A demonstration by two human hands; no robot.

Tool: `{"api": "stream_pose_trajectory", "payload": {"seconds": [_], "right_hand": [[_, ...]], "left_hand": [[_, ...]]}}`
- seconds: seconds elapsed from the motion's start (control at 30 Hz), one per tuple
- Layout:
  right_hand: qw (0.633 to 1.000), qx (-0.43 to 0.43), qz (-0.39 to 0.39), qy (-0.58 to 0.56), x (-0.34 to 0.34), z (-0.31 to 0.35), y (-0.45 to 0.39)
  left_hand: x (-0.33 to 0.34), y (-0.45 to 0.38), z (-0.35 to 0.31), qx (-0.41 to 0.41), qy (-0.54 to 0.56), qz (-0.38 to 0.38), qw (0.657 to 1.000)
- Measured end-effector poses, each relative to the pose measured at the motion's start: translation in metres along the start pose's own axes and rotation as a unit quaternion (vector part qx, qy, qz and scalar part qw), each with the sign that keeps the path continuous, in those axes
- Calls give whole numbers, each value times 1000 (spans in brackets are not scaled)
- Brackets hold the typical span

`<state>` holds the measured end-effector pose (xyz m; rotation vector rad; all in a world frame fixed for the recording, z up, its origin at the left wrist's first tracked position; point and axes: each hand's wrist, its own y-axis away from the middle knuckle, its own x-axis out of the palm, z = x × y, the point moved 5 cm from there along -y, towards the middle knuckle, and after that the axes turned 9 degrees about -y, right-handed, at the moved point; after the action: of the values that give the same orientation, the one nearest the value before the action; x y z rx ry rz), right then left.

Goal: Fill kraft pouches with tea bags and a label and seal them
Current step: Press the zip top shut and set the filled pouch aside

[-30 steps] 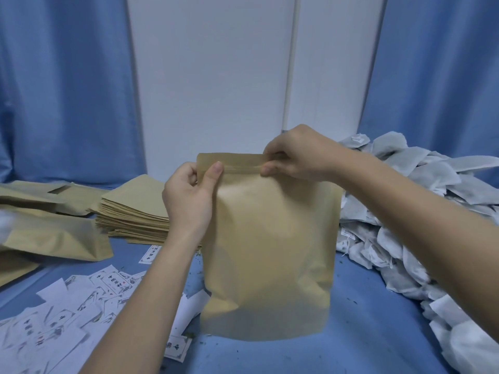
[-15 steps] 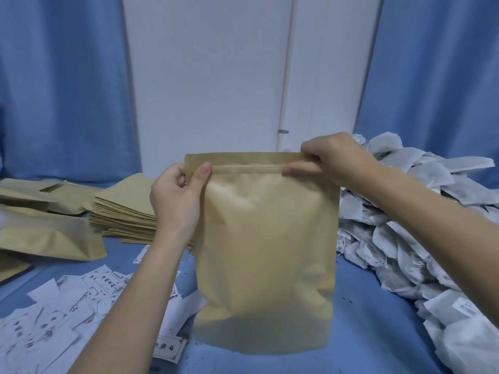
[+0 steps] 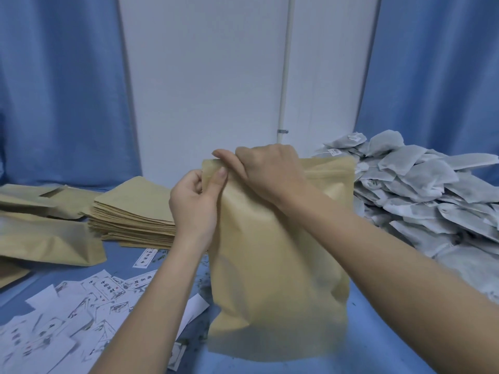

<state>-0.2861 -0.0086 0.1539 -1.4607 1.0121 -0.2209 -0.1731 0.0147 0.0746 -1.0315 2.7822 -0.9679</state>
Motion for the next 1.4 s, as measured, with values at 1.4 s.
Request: {"api": "stream_pose_trajectory", "payload": {"seconds": [1.4], "right_hand": [[416, 544, 80, -724, 65, -51, 174]], "left_hand": [[-58, 28, 63, -361, 332, 253, 834]]}}
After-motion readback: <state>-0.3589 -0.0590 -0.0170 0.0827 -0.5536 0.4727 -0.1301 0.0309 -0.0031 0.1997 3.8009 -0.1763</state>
